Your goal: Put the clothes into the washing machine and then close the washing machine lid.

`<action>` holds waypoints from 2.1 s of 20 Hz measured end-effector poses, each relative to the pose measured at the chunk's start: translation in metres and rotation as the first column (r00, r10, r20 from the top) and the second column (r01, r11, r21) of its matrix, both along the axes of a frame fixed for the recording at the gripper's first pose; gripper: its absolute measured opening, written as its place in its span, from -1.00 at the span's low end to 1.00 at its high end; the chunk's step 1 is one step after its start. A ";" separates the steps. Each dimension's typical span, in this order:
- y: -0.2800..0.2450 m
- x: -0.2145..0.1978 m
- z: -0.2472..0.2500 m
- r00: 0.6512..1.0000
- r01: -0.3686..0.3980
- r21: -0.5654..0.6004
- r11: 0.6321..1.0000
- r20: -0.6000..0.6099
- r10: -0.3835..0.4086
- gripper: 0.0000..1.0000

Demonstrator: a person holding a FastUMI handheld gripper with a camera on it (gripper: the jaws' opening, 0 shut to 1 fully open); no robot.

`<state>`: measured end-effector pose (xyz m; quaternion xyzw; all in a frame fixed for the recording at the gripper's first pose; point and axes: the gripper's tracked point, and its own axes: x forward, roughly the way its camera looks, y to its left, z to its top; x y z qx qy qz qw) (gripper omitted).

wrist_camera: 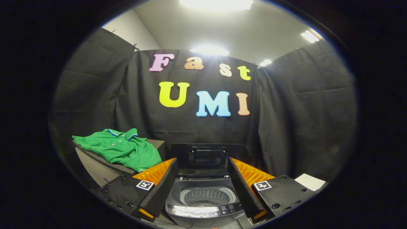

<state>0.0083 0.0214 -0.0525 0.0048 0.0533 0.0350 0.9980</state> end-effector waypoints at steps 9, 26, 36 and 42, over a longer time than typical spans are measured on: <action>0.012 -0.002 -0.006 0.999 -0.035 0.009 0.999 -0.014 0.035 0.96; 0.043 0.015 0.007 0.992 -0.118 0.024 0.993 0.038 0.117 0.96; 0.118 0.035 0.044 0.958 -0.281 0.054 0.958 0.070 0.277 0.95; 0.170 0.046 0.073 0.936 -0.348 0.067 0.935 0.084 0.342 0.96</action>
